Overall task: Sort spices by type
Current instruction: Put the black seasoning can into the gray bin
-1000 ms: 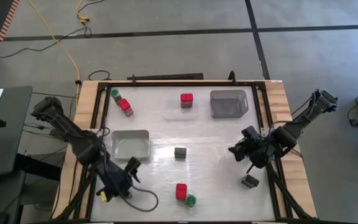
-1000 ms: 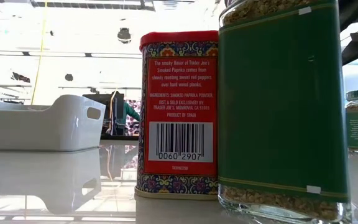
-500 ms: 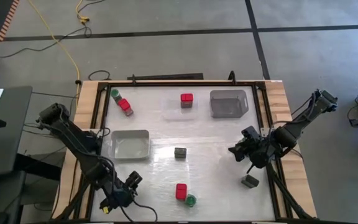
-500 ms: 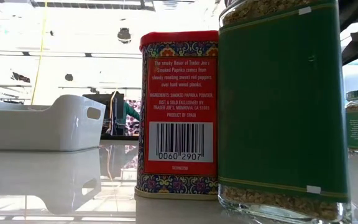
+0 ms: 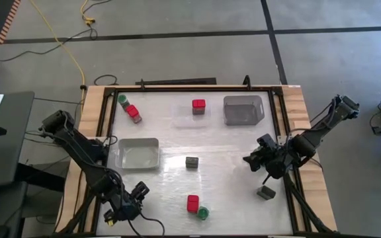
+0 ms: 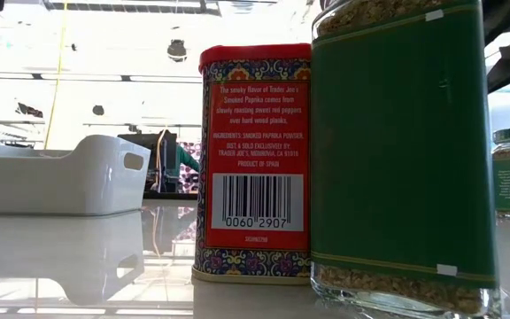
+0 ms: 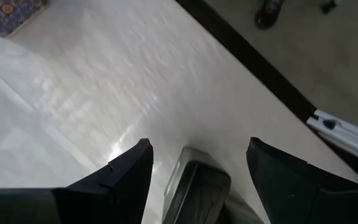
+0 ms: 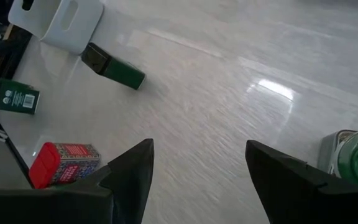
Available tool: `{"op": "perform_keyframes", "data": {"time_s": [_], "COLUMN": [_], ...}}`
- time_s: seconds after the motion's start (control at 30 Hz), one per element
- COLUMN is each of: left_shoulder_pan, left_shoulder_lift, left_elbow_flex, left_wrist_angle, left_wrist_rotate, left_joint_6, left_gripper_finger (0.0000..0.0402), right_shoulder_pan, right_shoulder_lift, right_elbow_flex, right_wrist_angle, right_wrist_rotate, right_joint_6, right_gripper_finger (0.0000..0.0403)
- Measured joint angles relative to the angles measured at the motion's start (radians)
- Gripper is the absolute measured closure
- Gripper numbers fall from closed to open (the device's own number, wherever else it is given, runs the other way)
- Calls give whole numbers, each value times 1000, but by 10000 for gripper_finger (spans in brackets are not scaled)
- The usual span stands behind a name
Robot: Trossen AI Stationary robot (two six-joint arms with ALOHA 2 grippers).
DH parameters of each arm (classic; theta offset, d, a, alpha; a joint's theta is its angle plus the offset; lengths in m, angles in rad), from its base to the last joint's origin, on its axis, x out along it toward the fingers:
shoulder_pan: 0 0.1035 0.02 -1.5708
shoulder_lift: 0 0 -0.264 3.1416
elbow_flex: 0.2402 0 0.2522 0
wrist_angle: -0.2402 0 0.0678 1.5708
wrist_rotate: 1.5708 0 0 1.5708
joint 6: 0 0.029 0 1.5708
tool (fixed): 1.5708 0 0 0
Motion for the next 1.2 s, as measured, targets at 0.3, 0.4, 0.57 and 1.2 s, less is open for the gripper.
{"op": "perform_keyframes", "data": {"time_s": [0.3, 0.4, 0.57, 1.2], "left_shoulder_pan": [0, -3, -4, -1], "left_shoulder_lift": [0, 0, 0, 0], "left_elbow_flex": [0, 0, -22, -77], "left_wrist_angle": [-32, -61, -63, -63], "left_wrist_rotate": [1, 5, 6, -11], "left_joint_6": [42, 46, 55, 125], "left_gripper_finger": [152, 152, 152, 152], "right_shoulder_pan": [0, 0, 0, 0], "right_shoulder_lift": [0, 0, 0, 0], "right_elbow_flex": [0, 0, 0, 0], "right_wrist_angle": [0, 0, 0, -2], "right_wrist_rotate": [0, 0, 0, 0], "right_joint_6": [0, 0, 3, 3], "right_gripper_finger": [123, 123, 123, 123]}}
